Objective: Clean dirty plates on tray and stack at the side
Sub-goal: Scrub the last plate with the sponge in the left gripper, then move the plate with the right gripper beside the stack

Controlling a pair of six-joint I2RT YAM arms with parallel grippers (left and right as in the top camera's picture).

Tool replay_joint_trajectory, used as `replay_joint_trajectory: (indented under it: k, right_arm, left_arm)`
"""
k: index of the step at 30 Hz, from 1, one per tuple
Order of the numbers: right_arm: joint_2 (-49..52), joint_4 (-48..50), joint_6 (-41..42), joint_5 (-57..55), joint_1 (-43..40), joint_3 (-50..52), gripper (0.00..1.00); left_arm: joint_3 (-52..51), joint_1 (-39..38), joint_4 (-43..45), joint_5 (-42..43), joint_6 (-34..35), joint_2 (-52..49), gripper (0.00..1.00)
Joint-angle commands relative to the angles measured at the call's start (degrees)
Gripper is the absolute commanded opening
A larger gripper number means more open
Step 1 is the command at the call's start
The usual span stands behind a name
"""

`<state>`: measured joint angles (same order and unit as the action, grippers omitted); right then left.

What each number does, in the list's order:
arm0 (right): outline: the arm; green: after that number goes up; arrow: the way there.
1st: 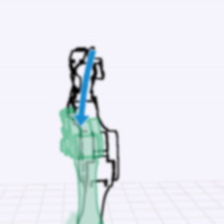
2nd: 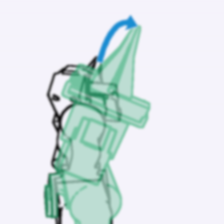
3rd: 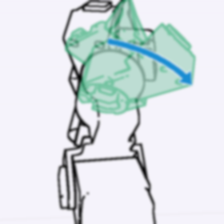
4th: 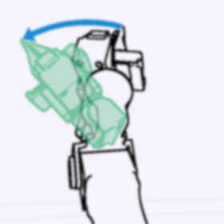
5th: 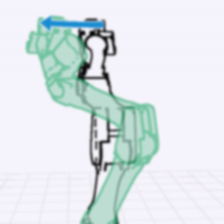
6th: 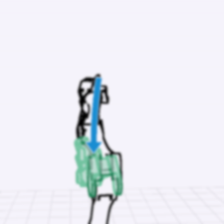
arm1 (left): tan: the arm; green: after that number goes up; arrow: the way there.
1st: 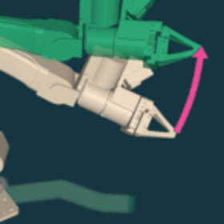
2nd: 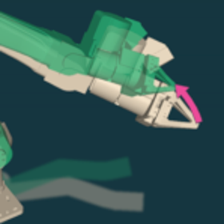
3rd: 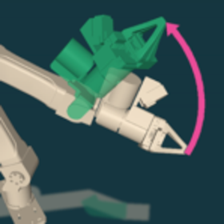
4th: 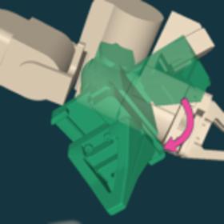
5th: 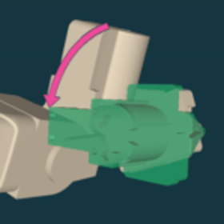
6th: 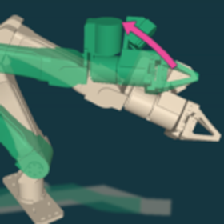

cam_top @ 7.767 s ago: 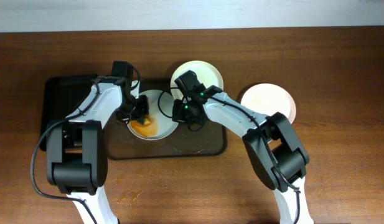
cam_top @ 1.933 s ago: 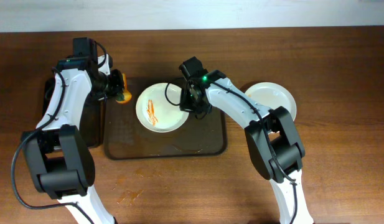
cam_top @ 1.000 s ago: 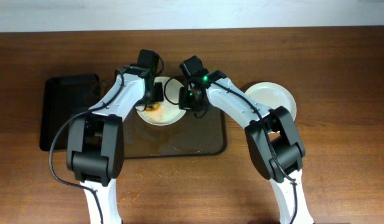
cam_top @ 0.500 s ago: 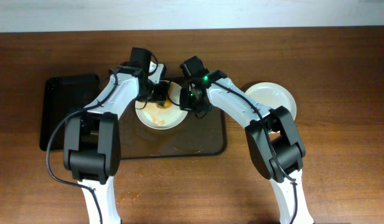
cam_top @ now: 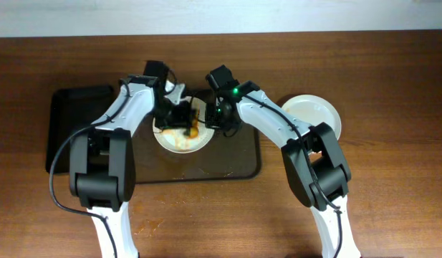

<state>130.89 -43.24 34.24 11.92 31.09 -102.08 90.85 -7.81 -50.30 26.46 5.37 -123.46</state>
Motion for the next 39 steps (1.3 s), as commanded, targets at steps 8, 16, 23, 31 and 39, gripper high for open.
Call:
replay_joint_trajectory:
  k: [8, 16, 23, 31, 39]
  right_arm:
    - [0.7, -1.8, 0.0, -0.5, -0.1, 0.3, 0.04]
    - [-11.5, -12.5, -8.7, -22.6, 1.0, -2.0, 0.04]
    - [-16.2, -20.4, -3.5, -70.9, 15.8, -2.0, 0.04]
    - [-16.2, -20.4, -3.5, -91.7, 25.2, -2.0, 0.04]
    - [-16.8, -20.4, -0.5, -67.1, 20.4, -2.0, 0.04]
  left_arm:
    - [14.4, 3.6, -8.3, -23.0, 8.8, 3.7, 0.01]
    - [20.3, 5.6, -11.8, -24.5, 6.5, 5.0, 0.01]
    - [19.8, 5.8, -10.2, -24.3, 6.5, 3.4, 0.01]
    - [19.8, 5.8, -10.4, -24.3, 6.5, 1.6, 0.00]
    - [19.8, 5.8, -10.4, -24.3, 6.5, 1.6, 0.00]
